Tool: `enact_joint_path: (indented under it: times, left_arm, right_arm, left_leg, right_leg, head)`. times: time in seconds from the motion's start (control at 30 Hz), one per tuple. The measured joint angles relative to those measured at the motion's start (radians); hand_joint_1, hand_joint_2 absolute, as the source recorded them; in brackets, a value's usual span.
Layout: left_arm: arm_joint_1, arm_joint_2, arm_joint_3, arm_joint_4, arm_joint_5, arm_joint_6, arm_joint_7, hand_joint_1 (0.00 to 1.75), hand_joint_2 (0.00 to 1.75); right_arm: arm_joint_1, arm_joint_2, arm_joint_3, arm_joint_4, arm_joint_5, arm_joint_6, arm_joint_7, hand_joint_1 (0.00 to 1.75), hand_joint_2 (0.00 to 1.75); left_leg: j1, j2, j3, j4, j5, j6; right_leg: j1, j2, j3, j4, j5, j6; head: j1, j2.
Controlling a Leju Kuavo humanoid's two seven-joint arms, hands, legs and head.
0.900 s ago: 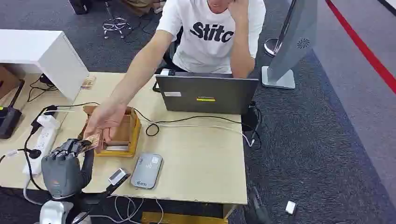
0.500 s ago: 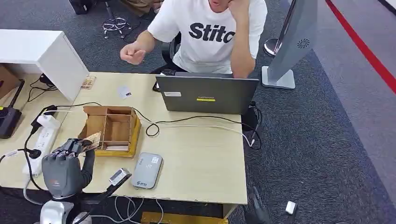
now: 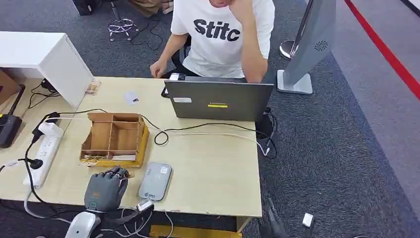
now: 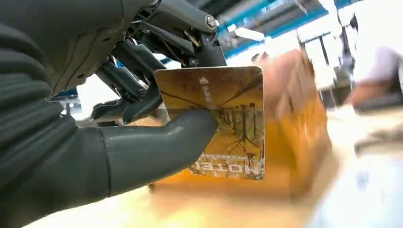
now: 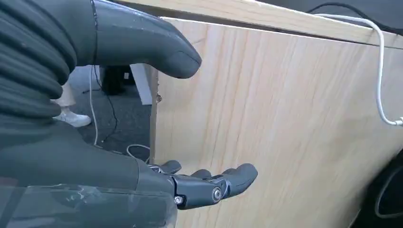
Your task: Pass the card to the sensor for recognition and then transmit it.
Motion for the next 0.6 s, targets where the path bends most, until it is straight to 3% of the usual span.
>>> enact_joint_path:
  times: [0.23, 0.6]
  left_arm:
    - [-0.028, 0.017, -0.014, 0.087, -0.006, -0.023, 0.036, 1.75, 1.75]
    - [-0.039, 0.02, -0.029, 0.106, -0.016, -0.004, 0.048, 1.75, 1.75]
  right_arm:
    - [-0.001, 0.0, 0.0, 0.0, 0.0, 0.0, 0.002, 0.0, 1.75]
    - [-0.001, 0.0, 0.0, 0.0, 0.0, 0.0, 0.002, 0.0, 1.75]
  left_leg:
    - [0.0, 0.001, 0.0, 0.0, 0.0, 0.0]
    - [0.0, 0.001, 0.0, 0.0, 0.0, 0.0]
  right_leg:
    - [0.0, 0.0, 0.0, 0.0, 0.0, 0.0]
    - [0.0, 0.0, 0.0, 0.0, 0.0, 0.0]
  head:
    - [0.0, 0.0]
    - [0.0, 0.0]
